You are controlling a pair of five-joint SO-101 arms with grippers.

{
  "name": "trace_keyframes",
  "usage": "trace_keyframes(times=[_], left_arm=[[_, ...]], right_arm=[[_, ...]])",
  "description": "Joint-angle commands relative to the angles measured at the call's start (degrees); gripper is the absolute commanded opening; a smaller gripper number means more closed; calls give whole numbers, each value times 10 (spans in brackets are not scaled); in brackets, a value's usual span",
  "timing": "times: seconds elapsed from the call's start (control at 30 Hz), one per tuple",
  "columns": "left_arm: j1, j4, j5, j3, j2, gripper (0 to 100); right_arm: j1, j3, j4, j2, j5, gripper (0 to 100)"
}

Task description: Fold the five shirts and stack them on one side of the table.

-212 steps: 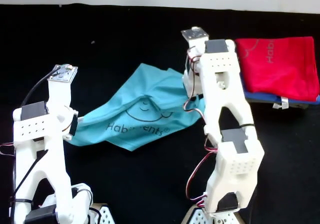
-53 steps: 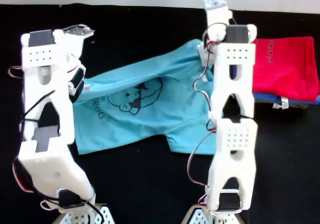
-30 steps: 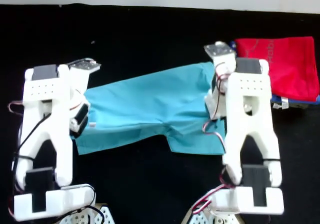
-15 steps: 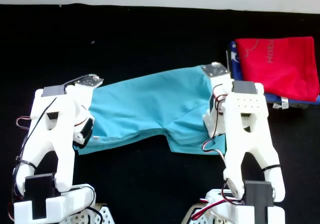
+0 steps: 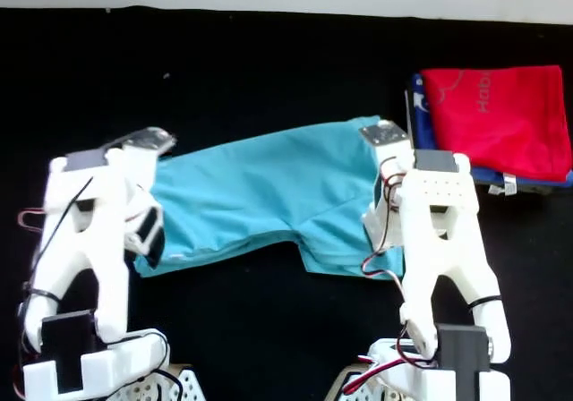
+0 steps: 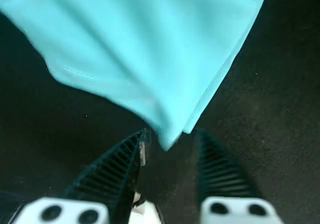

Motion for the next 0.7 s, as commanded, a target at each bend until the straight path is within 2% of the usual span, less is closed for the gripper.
trace_keyframes(times=[0.0,0.13,0.23,0.3,0.4,0.53,0.67], left_arm=[[-35,48,-5,-92,-23,157],[-47,94,-5,-211,-22,154],[-35,85,-3,-241,-17,122],[-3,56,0,-218,-7,11],[42,11,0,-174,32,23],[43,-91,20,-154,122,8],[9,-158,21,-192,238,8]], right_arm=[[0,-67,36,-45,3,193],[0,-158,53,-87,2,193],[-7,-189,25,-79,1,174],[-20,-189,-6,-51,1,104],[-46,-194,-44,15,-8,2],[-72,-194,-117,99,-64,33],[-77,-194,-218,181,-75,33]])
